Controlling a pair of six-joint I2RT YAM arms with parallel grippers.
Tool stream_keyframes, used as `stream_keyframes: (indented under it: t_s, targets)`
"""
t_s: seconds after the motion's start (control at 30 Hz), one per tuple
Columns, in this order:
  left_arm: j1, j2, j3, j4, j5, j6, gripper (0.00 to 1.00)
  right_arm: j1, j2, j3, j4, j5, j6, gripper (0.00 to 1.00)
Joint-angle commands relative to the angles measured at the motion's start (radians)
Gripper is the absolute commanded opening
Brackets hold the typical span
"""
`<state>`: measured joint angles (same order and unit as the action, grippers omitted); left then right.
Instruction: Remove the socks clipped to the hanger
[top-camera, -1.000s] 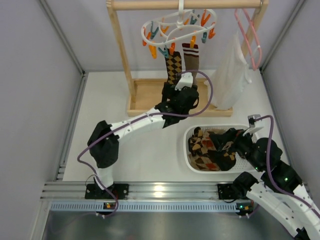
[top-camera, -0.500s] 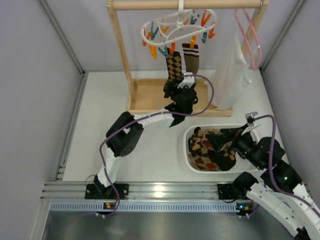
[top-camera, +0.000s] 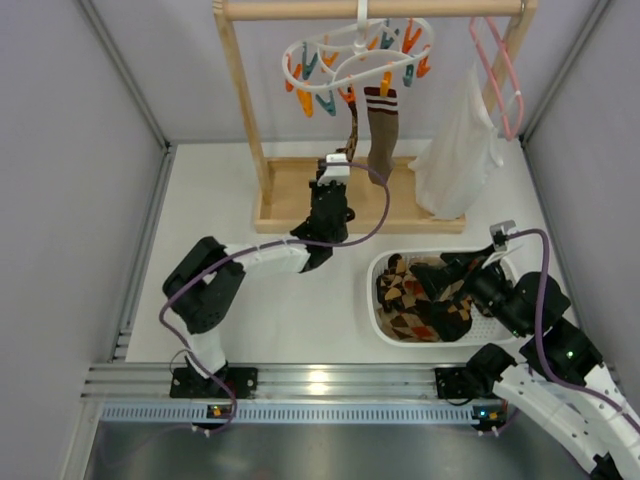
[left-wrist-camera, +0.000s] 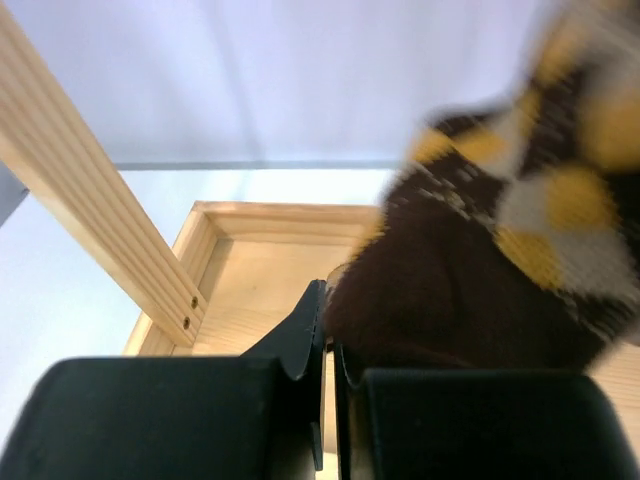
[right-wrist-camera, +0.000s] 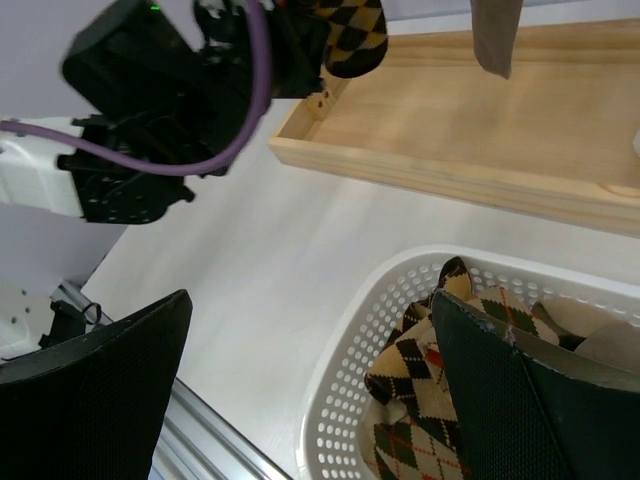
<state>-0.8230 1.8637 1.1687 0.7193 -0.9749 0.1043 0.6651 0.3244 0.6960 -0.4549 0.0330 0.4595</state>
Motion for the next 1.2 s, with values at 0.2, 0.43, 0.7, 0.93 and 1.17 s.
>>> stream_keyframes:
  t_s: [0.2,0.43,0.7,0.93,1.17]
  targets:
    - [0.007,-0.348,-0.254,0.121,0.251,-0.225,0.0,-0.01,0.258,0.288,0.073,0.011,-0.055,0.99]
    - [-0.022,-0.393,-0.329,0.121,0.236,-0.262,0.0,-0.005,0.707,0.755,-0.102,0.062,-0.14,0.87]
    - [-0.062,-0.451,-0.389,0.12,0.194,-0.284,0.0,0.073,1.148,1.285,-0.257,0.26,-0.277,0.7]
    - [-0.062,-0.482,-0.412,0.12,0.194,-0.285,0.0,0.088,1.312,1.427,-0.162,0.285,-0.419,0.6]
    - [-0.062,-0.483,-0.414,0.118,0.202,-0.284,0.0,0.057,1.43,1.527,-0.119,0.246,-0.499,0.55]
